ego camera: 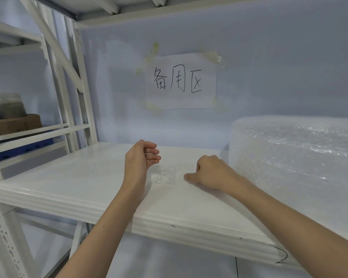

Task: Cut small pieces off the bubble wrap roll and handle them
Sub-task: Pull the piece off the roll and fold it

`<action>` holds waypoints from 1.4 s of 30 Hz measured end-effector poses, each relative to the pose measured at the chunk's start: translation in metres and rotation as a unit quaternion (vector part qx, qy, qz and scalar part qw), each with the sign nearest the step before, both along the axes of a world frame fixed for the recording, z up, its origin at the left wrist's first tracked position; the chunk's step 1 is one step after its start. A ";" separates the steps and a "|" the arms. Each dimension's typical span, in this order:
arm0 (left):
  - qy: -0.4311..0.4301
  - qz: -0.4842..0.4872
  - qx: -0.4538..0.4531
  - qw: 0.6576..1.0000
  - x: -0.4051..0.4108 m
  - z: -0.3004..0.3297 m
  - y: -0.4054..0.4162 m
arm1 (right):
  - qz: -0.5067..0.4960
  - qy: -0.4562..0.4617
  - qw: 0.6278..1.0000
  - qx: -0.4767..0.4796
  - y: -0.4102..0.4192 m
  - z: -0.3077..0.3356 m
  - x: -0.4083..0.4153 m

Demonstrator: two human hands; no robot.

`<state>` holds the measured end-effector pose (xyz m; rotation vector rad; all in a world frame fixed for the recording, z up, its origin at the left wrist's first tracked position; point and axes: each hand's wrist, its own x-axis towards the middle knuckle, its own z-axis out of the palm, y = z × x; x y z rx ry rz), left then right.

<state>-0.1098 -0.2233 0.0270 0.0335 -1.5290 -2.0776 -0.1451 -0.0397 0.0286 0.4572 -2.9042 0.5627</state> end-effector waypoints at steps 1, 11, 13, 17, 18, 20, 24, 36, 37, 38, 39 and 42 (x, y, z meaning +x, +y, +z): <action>-0.002 0.000 -0.001 1.000 0.000 0.000 0.000 | 0.001 0.006 1.000 0.004 0.000 -0.003 0.000; 0.014 -0.012 -0.124 0.992 0.007 -0.006 0.005 | 0.065 0.123 0.971 -0.196 0.016 0.013 0.007; 0.029 -0.034 -0.149 0.988 0.010 -0.006 0.007 | 0.108 0.112 0.947 -0.280 0.014 0.013 0.014; 0.046 -0.090 -0.178 0.979 0.016 -0.005 0.010 | 0.177 0.034 0.918 -0.352 0.009 0.008 0.019; 0.049 -0.117 -0.176 0.976 0.017 -0.005 0.010 | 0.192 0.026 0.918 -0.345 0.008 0.007 0.019; 0.052 -0.153 -0.172 0.972 0.017 -0.004 0.010 | 0.208 0.021 0.920 -0.332 0.008 0.006 0.019; 0.051 -0.153 -0.174 0.972 0.015 -0.005 0.009 | 0.209 0.017 0.923 -0.322 0.008 0.004 0.018; 0.032 -0.170 -0.128 0.977 0.014 -0.005 0.006 | 0.137 0.060 0.954 -0.262 0.008 0.001 0.020; 0.033 -0.173 -0.127 0.976 0.013 -0.005 0.006 | 0.123 0.069 0.954 -0.265 0.008 0.001 0.021; 0.035 -0.174 -0.125 0.976 0.014 -0.005 0.006 | 0.122 0.075 0.952 -0.271 0.008 0.001 0.023; 0.037 -0.175 -0.123 0.976 0.014 -0.005 0.006 | 0.128 0.077 0.950 -0.274 0.008 0.002 0.024; 0.041 -0.181 -0.121 0.975 0.014 -0.005 0.008 | 0.153 0.074 0.949 -0.265 0.007 0.002 0.026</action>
